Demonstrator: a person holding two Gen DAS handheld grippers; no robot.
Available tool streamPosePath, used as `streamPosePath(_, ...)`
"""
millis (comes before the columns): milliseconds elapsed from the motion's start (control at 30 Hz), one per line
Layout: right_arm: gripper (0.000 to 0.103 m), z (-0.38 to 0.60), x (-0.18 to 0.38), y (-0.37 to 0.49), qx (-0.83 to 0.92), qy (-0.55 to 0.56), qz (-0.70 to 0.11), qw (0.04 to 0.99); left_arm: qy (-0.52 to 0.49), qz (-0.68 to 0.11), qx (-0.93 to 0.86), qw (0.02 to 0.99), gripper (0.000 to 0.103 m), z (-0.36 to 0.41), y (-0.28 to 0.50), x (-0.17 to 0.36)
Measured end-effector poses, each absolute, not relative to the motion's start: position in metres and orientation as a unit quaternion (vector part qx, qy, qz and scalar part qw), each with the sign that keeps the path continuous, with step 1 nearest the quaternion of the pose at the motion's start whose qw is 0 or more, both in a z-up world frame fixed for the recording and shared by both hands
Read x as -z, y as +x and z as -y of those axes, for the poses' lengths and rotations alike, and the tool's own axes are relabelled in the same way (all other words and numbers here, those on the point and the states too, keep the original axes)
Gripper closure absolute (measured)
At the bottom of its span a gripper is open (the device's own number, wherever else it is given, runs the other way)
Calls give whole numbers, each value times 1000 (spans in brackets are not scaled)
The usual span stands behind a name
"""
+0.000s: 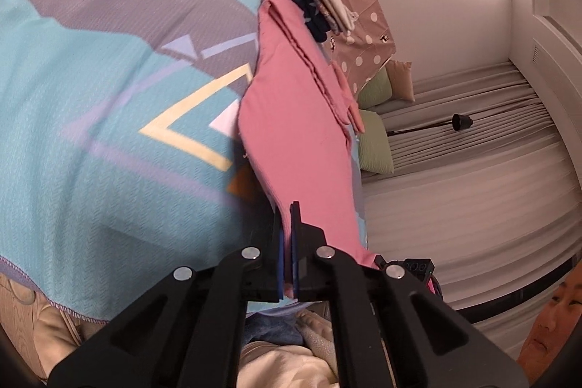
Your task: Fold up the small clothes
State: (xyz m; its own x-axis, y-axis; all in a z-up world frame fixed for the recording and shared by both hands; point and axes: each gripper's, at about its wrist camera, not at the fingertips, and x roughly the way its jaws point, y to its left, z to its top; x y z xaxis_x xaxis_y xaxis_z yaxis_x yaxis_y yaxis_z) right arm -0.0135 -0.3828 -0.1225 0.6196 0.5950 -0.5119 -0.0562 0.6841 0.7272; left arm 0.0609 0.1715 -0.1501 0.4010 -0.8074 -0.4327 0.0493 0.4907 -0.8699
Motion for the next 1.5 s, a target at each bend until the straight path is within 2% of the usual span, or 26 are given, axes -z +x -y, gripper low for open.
streamPosePath(433,101,391,27,58,-227,315,-313,867,-410,-391,329,756,101,-169,116,73)
streamPosePath(667,101,408,-16,140,-228,309,-295,875,-411,-368,328,767,101,-161,189,32)
streamPosePath(900,101,428,-20,243,-226,334,-297,866,-403,-379,339,761,101,-137,297,12)
streamPosePath(1167,101,449,4,352,-208,351,-329,852,-416,-424,301,746,101,-121,414,42)
streamPosePath(1500,101,464,91,452,-172,394,-392,814,-464,-472,261,703,101,-112,504,126)
